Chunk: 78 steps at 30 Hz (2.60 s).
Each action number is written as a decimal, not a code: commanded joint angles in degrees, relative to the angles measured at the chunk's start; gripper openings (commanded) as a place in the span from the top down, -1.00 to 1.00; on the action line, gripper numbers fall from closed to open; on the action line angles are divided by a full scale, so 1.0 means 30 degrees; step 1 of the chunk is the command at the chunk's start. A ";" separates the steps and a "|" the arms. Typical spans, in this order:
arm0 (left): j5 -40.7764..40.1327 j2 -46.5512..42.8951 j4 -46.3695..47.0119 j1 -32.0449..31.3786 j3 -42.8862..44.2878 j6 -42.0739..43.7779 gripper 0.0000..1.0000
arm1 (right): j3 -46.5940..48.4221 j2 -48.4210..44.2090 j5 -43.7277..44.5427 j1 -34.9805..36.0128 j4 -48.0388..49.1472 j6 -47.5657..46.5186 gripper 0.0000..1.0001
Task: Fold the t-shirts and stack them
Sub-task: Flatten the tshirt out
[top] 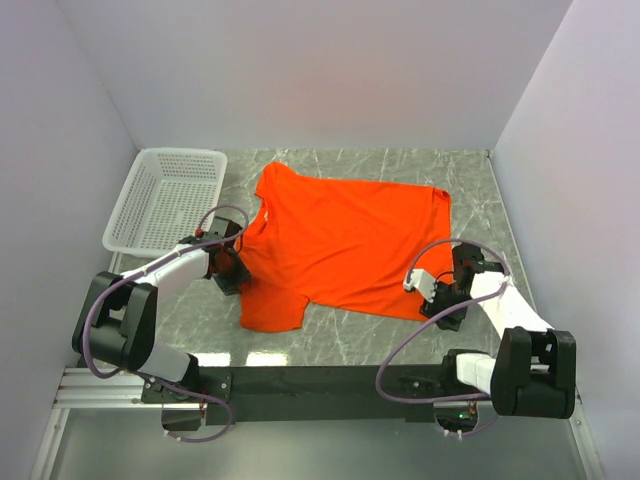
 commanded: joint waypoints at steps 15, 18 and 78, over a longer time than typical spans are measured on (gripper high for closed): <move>0.1107 -0.1092 0.0754 -0.0013 0.0249 0.0672 0.99 | 0.0806 0.0049 -0.0139 0.1043 0.1597 0.3431 0.86; 0.1137 -0.1707 0.0637 -0.0013 0.0805 0.0994 0.99 | 0.2182 -0.0215 -0.1336 0.0926 0.0136 0.3493 1.00; 0.8870 0.1898 1.4872 -0.4963 0.8814 0.7670 0.05 | 3.1231 0.5343 0.3723 0.6315 0.4463 1.8081 1.00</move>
